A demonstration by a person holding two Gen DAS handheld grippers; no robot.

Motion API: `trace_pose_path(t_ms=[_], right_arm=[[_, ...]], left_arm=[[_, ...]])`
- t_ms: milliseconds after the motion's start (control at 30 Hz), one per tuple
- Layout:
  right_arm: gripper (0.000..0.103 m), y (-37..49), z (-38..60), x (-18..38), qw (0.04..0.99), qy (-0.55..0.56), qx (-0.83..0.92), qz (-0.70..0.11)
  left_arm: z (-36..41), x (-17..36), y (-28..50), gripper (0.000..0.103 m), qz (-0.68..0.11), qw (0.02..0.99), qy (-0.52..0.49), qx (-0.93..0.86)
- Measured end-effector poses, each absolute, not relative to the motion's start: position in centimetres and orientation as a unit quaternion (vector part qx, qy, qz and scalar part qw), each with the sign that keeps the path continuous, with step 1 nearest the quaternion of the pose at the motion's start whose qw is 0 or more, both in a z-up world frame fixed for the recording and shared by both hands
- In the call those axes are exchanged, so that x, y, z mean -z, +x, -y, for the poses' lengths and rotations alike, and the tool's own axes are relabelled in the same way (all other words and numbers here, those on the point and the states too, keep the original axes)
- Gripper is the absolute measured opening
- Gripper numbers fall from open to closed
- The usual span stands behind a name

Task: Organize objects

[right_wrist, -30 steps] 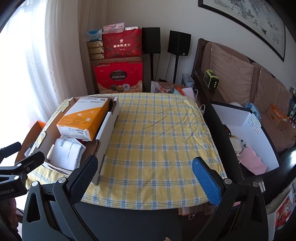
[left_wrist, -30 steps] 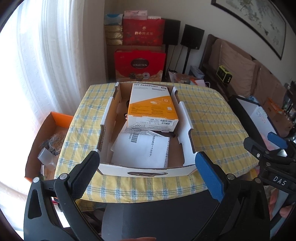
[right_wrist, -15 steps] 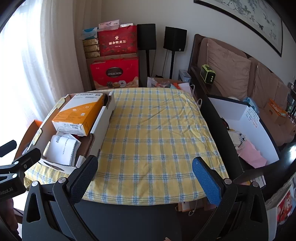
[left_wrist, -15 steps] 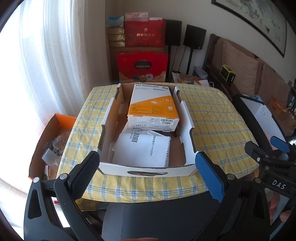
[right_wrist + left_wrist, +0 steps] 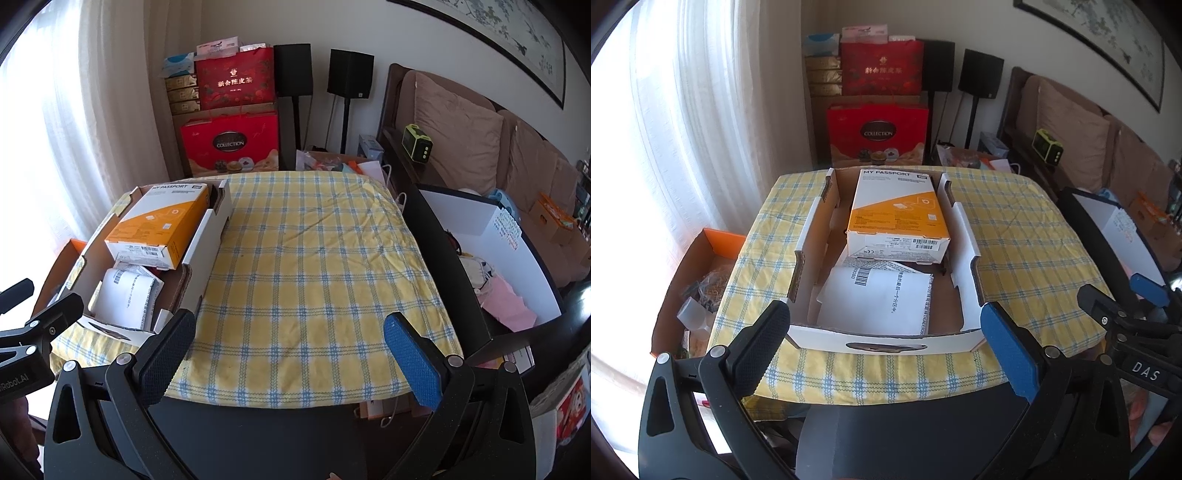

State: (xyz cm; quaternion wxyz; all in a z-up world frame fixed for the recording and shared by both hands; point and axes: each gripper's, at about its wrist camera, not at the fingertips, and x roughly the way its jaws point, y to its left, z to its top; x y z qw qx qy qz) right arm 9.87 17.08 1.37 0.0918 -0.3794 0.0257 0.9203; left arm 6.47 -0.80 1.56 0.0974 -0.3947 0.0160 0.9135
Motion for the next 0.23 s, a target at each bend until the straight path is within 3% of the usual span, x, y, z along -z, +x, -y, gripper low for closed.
trace_pose_path(t_ms=[233], right_arm=[[0.103, 9.86, -17.04, -1.36, 0.092, -0.380, -0.920, -0.026]], left_arm=[[0.76, -1.41, 6.27, 0.103, -0.012, 0.099, -0.402, -0.910]])
